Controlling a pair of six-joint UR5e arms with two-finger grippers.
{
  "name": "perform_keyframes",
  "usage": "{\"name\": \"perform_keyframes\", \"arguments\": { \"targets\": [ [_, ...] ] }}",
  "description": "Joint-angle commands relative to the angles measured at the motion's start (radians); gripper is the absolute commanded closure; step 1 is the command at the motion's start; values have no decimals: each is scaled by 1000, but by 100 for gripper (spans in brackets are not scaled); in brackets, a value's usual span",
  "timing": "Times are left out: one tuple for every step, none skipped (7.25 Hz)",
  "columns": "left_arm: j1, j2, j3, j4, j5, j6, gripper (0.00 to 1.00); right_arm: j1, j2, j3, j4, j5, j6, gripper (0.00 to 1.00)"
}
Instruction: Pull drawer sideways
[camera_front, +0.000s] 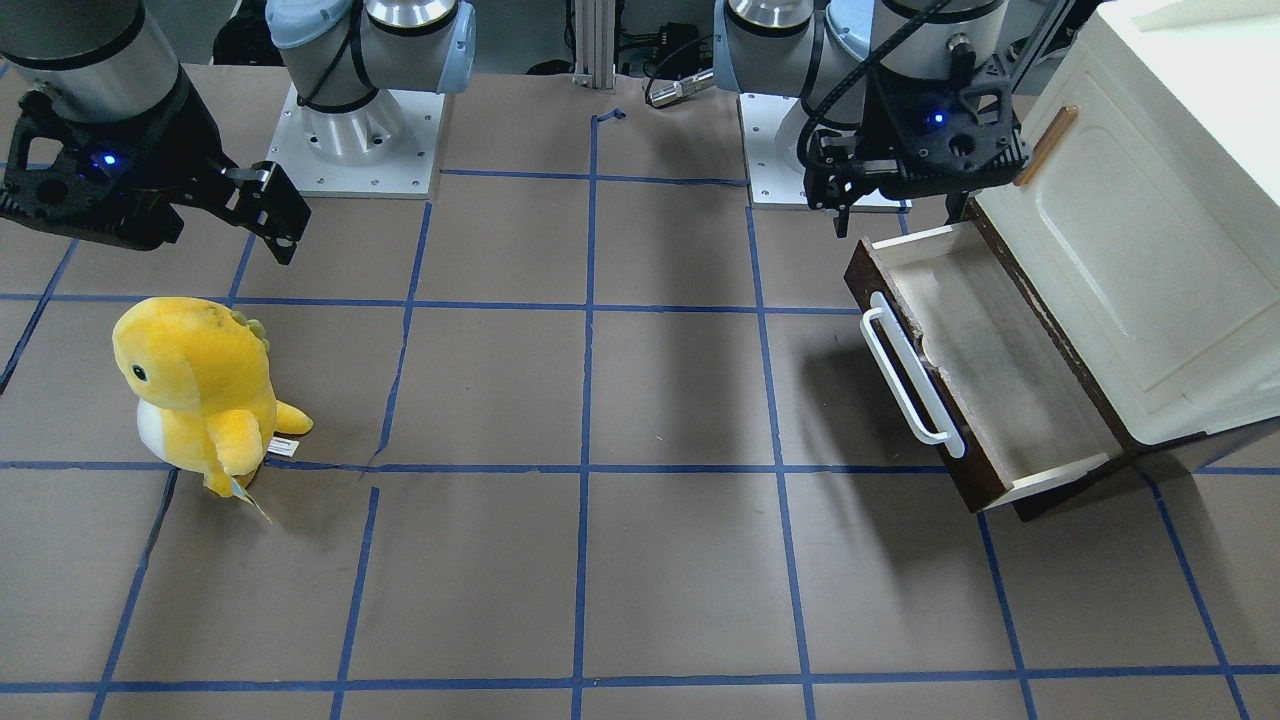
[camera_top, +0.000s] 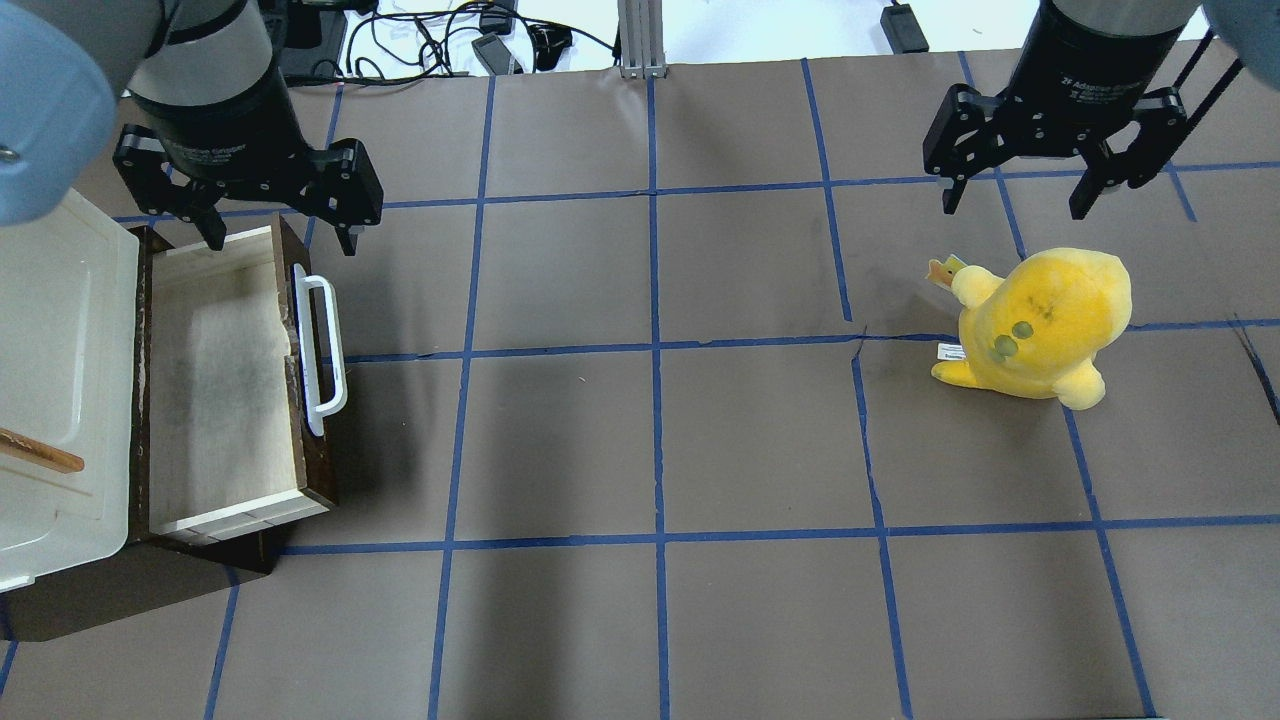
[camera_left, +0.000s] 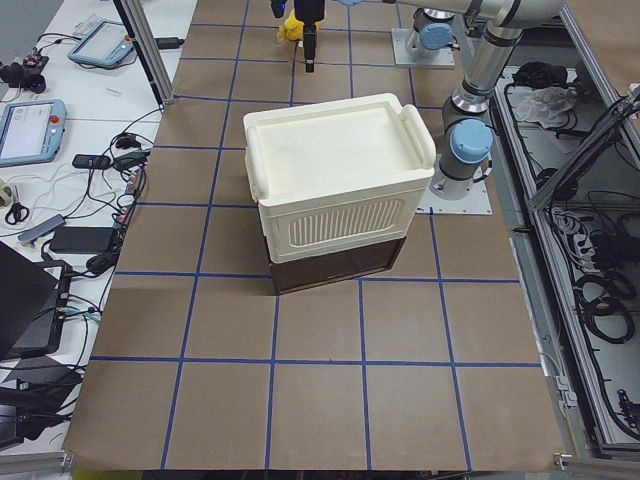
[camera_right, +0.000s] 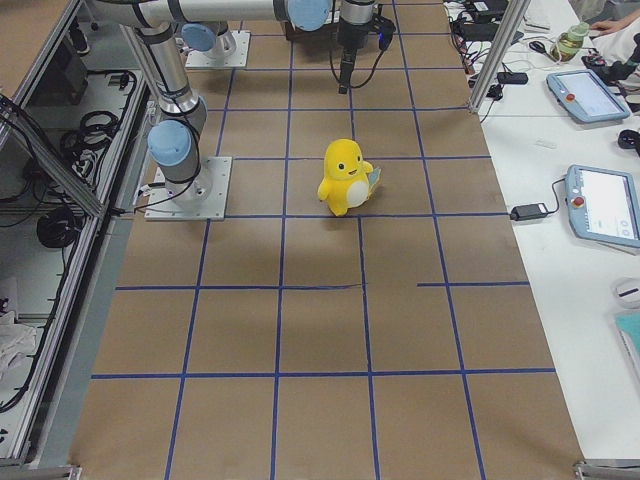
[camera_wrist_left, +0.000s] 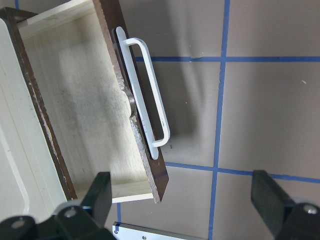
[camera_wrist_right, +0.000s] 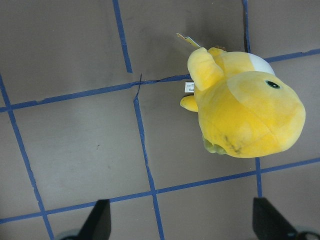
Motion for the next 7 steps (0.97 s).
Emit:
{"name": "perform_keyframes", "arguments": {
  "targets": [
    [13, 15, 19, -11, -26, 2, 0, -1, 0, 0, 2, 0, 0, 0],
    [12, 30, 19, -14, -34, 2, 0, 1, 0, 0, 0, 0, 0, 0],
    [12, 35, 19, -13, -98, -4, 0, -1, 0, 0, 0, 0, 0, 0],
    [10, 33, 16, 1, -145, -15, 0, -1, 0, 0, 0, 0, 0, 0],
    [21, 15, -1, 110, -156, -17, 0, 1, 0, 0, 0, 0, 0, 0],
    [18, 4, -13, 145, -159, -15, 0, 1, 0, 0, 0, 0, 0, 0],
    [15, -3, -27, 162, -163, -17, 0, 1, 0, 0, 0, 0, 0, 0]
  ]
}}
